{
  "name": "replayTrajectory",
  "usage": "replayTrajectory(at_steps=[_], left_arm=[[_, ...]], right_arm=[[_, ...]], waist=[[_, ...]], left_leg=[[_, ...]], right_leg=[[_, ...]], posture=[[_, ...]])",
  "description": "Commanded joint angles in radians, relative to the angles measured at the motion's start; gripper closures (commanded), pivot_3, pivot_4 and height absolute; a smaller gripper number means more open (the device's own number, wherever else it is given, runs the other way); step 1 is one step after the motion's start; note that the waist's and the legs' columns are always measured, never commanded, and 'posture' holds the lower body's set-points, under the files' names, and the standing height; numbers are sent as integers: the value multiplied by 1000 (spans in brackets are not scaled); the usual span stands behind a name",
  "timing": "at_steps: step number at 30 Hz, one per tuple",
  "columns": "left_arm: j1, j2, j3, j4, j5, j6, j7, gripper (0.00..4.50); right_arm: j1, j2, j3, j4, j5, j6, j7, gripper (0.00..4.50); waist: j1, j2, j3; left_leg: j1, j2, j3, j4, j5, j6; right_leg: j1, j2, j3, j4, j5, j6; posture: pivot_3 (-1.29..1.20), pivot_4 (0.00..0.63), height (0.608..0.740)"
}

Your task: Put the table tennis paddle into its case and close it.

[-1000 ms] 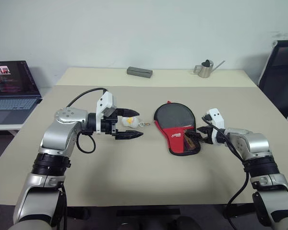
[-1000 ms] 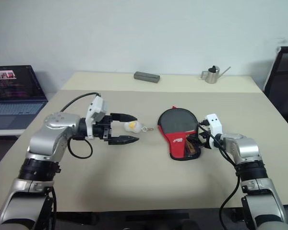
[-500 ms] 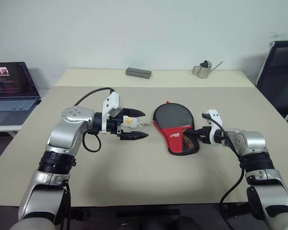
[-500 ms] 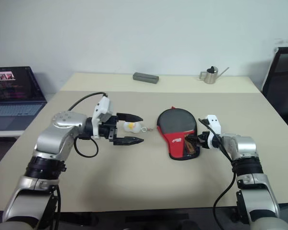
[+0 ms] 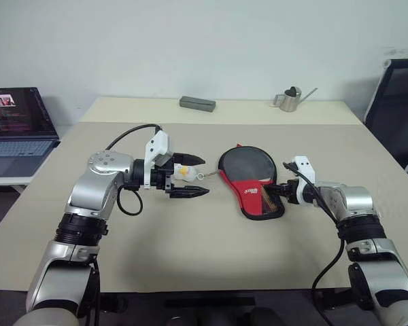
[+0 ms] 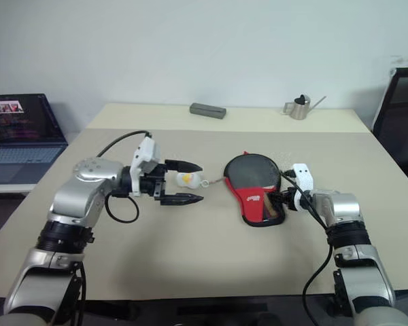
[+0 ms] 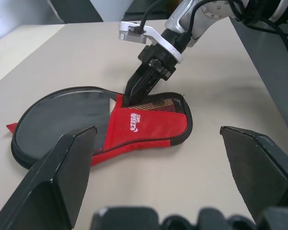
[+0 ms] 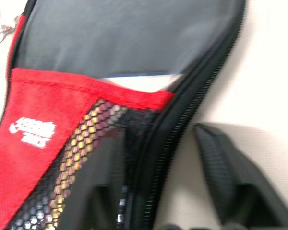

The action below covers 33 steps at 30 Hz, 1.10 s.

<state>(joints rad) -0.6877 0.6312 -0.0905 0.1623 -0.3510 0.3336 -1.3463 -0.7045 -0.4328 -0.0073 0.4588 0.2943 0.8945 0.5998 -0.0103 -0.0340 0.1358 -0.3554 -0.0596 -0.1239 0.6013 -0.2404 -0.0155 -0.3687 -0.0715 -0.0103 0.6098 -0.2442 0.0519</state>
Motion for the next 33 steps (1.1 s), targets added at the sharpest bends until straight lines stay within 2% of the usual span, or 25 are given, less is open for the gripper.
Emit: replayTrajectory(at_steps=[1,4,12,19,28,33], left_arm=[[-14,1,5,-16,-4,-21,-2,0],[-10,1,4,-19,-6,-22,1,0],[35,27,5,-73,-26,7,-19,0],[171,99,13,-225,-90,85,-61,0],[261,114,14,-350,-148,158,-30,0],[276,144,2,-387,-162,165,-66,0]], right_arm=[[7,15,-2,-28,-11,30,-35,3737],[5,26,-18,-57,2,57,-52,4490],[26,36,-49,-188,31,174,-104,4490],[91,65,-112,-379,78,411,-188,4490],[197,135,-221,-637,122,679,-259,4490],[263,136,-241,-741,161,720,-273,4490]], waist=[[-1,0,0],[-1,0,0],[-2,1,1],[-7,2,1],[2,4,0],[3,6,0]], left_leg=[[0,0,0,0,0,0],[0,0,0,0,0,0],[-1,0,0,-2,0,0],[-4,0,-1,-5,0,0],[-4,0,-3,-6,0,0],[-4,0,-3,-6,0,0]], right_leg=[[0,0,0,0,0,0],[-1,0,0,0,0,0],[-1,0,0,0,0,-1],[-3,0,0,0,1,-3],[-4,-1,0,-1,-2,-1],[-4,-1,-1,-1,-3,-1]], posture=[[0,150,740],[0,150,740],[0,150,740],[0,150,740],[0,150,740],[0,150,740]])
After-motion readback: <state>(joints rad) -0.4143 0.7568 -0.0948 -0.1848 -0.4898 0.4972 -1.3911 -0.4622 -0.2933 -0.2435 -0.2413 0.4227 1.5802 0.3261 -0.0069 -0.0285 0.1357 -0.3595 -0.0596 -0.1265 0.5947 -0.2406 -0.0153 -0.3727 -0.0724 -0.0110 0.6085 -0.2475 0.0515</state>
